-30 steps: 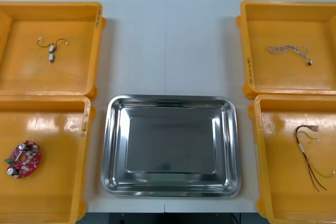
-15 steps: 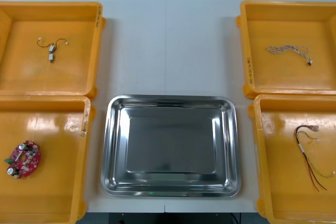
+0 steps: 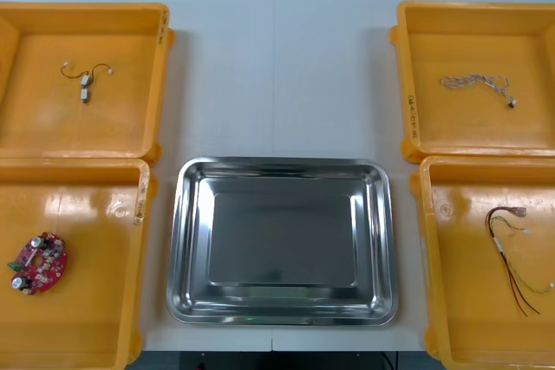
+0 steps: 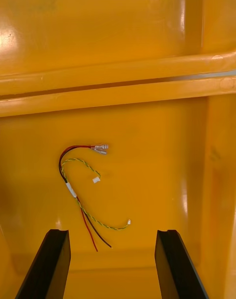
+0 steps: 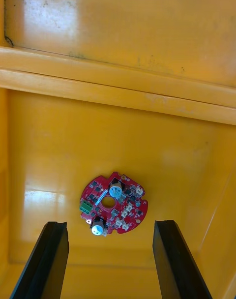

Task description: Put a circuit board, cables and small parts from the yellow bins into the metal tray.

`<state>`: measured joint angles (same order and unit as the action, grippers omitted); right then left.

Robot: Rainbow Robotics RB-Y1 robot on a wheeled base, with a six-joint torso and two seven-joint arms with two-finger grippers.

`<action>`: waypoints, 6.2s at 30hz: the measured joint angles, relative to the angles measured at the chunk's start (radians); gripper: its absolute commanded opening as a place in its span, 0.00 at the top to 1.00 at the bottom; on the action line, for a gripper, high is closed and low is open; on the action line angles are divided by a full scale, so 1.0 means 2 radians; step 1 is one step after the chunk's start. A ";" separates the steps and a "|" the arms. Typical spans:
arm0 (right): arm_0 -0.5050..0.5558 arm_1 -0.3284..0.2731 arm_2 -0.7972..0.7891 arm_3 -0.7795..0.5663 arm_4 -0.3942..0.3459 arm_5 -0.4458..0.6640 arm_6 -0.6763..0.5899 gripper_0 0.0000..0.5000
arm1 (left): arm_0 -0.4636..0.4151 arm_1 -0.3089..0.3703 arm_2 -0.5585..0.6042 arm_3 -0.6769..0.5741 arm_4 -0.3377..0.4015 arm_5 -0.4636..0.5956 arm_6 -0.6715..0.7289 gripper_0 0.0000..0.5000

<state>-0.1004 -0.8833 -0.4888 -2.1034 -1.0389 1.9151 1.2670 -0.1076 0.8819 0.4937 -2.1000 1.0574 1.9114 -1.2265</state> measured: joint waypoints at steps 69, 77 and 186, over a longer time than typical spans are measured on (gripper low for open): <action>0.000 0.000 0.000 0.000 0.000 0.000 0.000 0.00 | 0.000 0.000 0.000 0.000 0.000 0.000 0.000 0.00; 0.000 0.000 0.000 0.000 0.000 0.000 0.000 0.00 | 0.000 0.000 0.000 0.000 0.000 0.000 0.000 0.00; 0.000 0.000 0.000 0.000 0.000 0.000 0.000 0.00 | 0.000 0.000 0.000 0.000 0.000 0.000 0.000 0.00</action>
<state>-0.1004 -0.8833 -0.4888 -2.1034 -1.0389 1.9151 1.2670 -0.1075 0.8819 0.4937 -2.1000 1.0574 1.9114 -1.2266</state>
